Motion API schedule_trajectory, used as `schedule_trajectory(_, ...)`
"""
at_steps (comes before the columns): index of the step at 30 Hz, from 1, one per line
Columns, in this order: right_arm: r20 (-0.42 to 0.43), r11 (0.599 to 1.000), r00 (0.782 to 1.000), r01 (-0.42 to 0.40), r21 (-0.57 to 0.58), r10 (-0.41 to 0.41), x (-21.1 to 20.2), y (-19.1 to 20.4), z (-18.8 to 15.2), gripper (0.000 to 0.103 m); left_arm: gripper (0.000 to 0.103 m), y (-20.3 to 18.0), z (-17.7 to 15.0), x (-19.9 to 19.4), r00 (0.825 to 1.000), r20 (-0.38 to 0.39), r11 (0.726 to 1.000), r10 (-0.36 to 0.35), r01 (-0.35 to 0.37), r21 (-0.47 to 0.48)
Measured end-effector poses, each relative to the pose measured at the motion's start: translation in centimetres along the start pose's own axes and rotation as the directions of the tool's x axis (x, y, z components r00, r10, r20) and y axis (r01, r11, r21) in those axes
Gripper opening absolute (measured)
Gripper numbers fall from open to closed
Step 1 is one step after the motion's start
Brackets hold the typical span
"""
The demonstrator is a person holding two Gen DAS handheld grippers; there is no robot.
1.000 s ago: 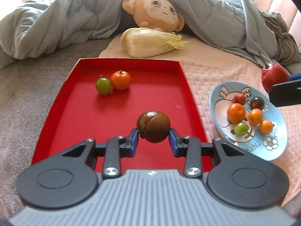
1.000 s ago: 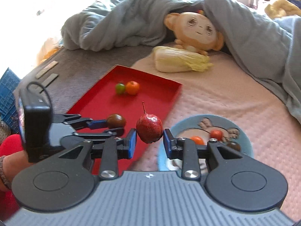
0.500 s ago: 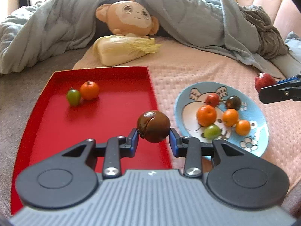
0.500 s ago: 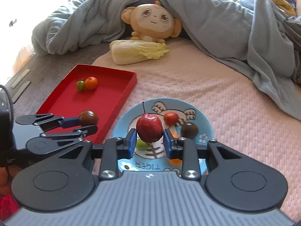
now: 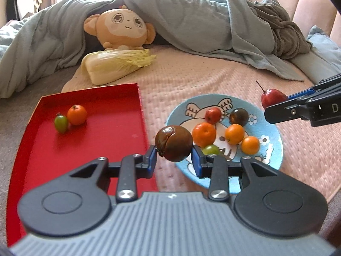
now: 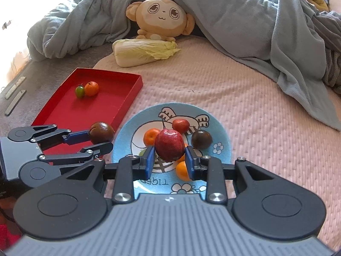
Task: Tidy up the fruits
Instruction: 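Carry both tomatoes over the blue plate and lower them onto it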
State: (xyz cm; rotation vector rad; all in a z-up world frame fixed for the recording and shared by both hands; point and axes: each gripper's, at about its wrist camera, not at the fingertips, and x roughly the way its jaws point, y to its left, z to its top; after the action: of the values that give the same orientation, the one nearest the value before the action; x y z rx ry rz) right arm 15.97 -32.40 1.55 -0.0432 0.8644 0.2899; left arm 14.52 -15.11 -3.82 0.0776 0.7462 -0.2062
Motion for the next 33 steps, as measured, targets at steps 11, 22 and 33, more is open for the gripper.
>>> schedule_trajectory(11,0.005,1.000,1.000,-0.006,0.012,0.006,-0.4,-0.7,-0.2,0.035,0.038,-1.8,0.5,1.0,1.000,-0.013,1.000,-0.020,0.020,0.023)
schedule_trajectory(22,-0.006,1.000,1.000,-0.007,0.002,0.007,-0.4,-0.7,-0.5,0.035,0.038,-3.5,0.4,2.6,0.999,-0.039,0.998,-0.029,0.032,0.060)
schedule_trajectory(33,-0.036,1.000,0.999,-0.005,-0.001,0.005,0.5,-0.9,-0.5,0.035,0.038,-3.2,2.3,5.7,0.999,-0.039,0.998,0.006,-0.003,0.069)
